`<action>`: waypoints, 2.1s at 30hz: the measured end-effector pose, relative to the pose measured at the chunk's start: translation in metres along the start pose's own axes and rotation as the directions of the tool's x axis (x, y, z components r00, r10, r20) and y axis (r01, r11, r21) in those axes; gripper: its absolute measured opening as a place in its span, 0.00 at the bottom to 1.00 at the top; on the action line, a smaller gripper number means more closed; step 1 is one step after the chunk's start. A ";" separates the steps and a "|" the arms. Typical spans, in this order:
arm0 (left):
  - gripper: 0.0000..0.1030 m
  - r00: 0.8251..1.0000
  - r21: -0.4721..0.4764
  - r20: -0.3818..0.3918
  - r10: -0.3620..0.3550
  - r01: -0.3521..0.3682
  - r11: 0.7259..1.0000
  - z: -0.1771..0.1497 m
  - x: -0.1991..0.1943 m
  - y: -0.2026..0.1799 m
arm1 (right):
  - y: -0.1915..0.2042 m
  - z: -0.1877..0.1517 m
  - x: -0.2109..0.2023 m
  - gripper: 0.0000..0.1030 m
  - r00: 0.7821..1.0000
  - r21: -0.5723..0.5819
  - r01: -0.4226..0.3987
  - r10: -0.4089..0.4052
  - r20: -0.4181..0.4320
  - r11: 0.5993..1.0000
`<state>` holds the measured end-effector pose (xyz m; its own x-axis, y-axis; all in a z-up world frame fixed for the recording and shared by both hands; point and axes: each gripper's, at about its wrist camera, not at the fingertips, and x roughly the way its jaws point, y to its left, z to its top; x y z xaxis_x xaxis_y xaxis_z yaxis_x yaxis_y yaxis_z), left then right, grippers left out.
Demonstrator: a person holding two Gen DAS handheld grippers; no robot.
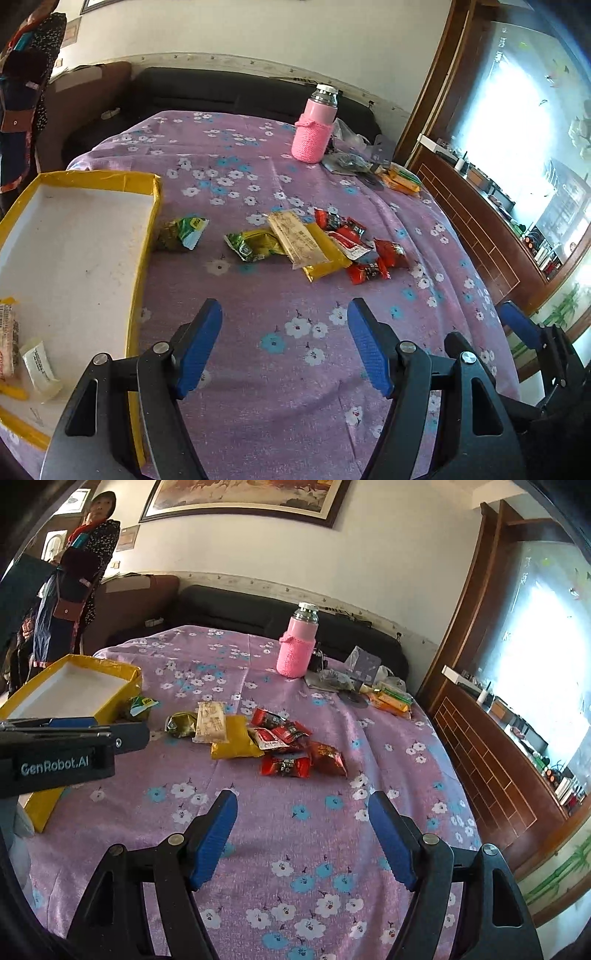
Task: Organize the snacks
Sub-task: 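Withdraw both tools from the tray back over the table, then grasp the yellow bag with the right tool and reach the left tool toward the cream biscuit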
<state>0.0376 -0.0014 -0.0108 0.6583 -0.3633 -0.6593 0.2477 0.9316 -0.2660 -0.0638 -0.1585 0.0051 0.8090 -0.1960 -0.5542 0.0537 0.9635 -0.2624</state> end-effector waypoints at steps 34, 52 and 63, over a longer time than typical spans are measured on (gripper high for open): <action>0.68 0.987 -0.089 -0.095 0.127 -0.135 0.987 0.009 0.018 0.038 | 0.017 0.085 0.201 0.61 0.813 0.235 -0.516 0.558 -0.168 0.824; 0.68 0.986 -0.102 -0.116 0.120 -0.132 0.986 -0.001 0.020 0.042 | 0.030 0.060 0.156 0.13 0.659 0.217 -0.680 0.714 -0.238 0.700; 0.68 0.984 -0.073 -0.113 0.140 -0.149 0.986 -0.002 0.017 0.037 | 0.001 0.041 0.162 0.39 0.651 0.324 -0.648 0.722 -0.235 0.690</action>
<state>0.0566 0.0267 -0.0336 0.6023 -0.2278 -0.7651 0.0941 0.9720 -0.2153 0.0913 -0.1817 -0.0529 0.4278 0.5250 -0.7358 -0.2968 0.8505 0.4342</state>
